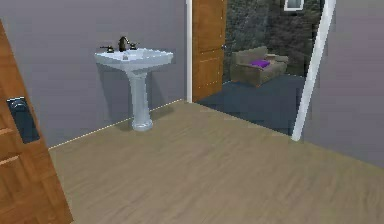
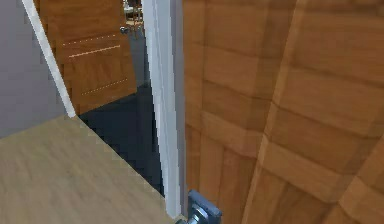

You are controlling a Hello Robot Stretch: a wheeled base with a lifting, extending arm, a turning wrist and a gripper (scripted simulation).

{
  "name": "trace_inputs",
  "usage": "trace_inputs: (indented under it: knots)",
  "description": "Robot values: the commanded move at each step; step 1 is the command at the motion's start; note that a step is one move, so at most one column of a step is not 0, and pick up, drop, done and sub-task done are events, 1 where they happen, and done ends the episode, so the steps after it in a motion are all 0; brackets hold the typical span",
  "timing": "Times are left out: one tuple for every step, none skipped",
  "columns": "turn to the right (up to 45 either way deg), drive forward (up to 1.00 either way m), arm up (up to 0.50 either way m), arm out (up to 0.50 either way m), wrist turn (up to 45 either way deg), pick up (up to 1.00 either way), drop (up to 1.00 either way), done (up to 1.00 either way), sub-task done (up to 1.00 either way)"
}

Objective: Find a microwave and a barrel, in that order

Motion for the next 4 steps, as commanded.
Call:
trace_inputs:
  knots:
    - [0.0, 0.55, 0.00, 0.00, 0.0, 0.00, 0.00, 0.00, 0.00]
    - [45.0, 0.00, 0.00, 0.00, 0.0, 0.00, 0.00, 0.00, 0.00]
    - [33.0, 0.00, 0.00, 0.00, 0.0, 0.00, 0.00, 0.00, 0.00]
    - [0.0, 1.00, 0.00, 0.00, 0.0, 0.00, 0.00, 0.00, 0.00]
